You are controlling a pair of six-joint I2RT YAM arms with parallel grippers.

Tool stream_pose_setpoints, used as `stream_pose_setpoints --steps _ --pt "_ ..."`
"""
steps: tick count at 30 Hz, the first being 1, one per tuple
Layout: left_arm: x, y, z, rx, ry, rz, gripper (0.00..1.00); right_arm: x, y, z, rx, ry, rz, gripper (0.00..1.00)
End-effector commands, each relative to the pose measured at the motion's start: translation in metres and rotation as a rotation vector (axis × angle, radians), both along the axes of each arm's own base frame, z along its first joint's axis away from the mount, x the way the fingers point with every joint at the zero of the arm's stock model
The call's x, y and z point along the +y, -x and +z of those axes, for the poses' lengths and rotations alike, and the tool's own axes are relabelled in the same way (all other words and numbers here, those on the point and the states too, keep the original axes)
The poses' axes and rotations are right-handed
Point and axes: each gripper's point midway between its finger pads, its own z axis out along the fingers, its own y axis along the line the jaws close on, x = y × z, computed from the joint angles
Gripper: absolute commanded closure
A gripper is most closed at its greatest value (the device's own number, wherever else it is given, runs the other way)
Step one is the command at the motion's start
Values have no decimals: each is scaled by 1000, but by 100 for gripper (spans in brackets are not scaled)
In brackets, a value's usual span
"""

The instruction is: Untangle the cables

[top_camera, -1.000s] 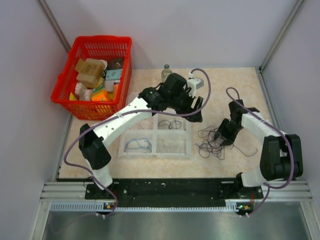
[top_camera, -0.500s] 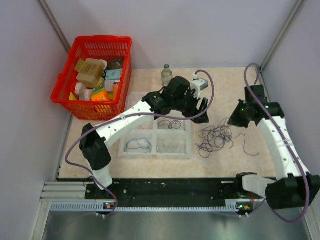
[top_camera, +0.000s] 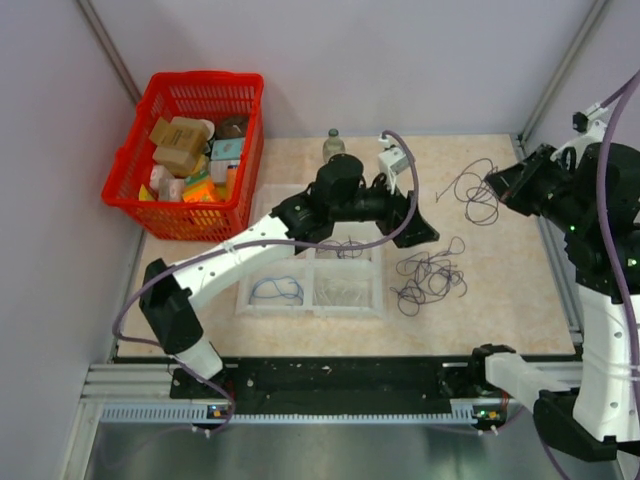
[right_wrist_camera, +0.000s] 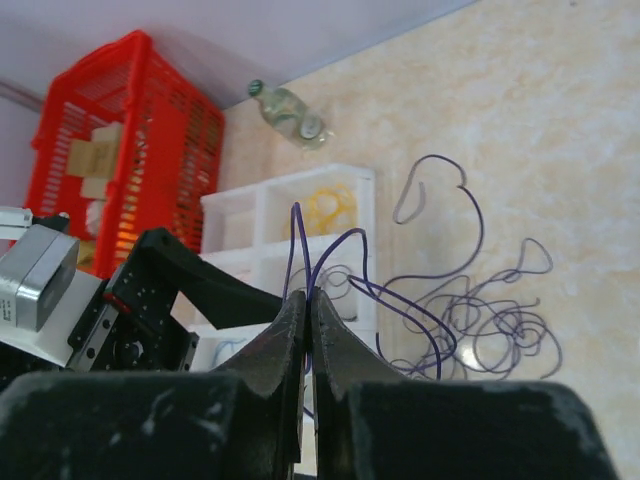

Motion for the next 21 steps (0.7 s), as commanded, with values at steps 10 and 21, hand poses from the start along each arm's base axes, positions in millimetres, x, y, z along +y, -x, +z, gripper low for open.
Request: stream_pose_setpoints --steps 10,21 --pt "60 48 147 49 394 -63 1 99 24 48 -270 -281 624 100" --pt "51 36 117 61 304 -23 4 123 60 69 -325 -491 825 100"
